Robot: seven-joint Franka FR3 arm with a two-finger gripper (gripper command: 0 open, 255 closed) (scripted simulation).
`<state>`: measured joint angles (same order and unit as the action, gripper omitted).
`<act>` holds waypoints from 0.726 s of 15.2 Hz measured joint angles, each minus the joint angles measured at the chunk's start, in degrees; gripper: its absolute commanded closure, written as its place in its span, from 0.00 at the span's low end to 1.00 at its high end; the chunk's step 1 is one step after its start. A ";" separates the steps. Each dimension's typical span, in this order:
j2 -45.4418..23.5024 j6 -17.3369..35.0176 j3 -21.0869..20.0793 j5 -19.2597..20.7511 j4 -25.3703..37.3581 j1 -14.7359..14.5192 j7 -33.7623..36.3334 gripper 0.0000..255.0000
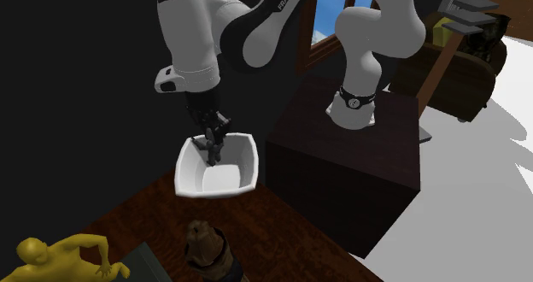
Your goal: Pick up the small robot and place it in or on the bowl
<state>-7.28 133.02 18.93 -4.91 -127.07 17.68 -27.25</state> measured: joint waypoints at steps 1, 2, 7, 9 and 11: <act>-0.01 0.00 0.00 0.00 0.01 0.00 0.00 1.00; -0.01 0.01 0.00 -0.01 0.00 0.00 0.00 0.00; -0.01 0.01 0.00 -0.01 0.01 0.00 -0.01 0.00; 0.52 -0.85 0.06 0.29 0.40 -0.03 0.20 0.00; 2.51 -3.96 0.18 1.30 1.73 -0.22 1.05 0.00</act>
<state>-4.77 129.06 19.11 -3.61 -125.34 17.46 -26.20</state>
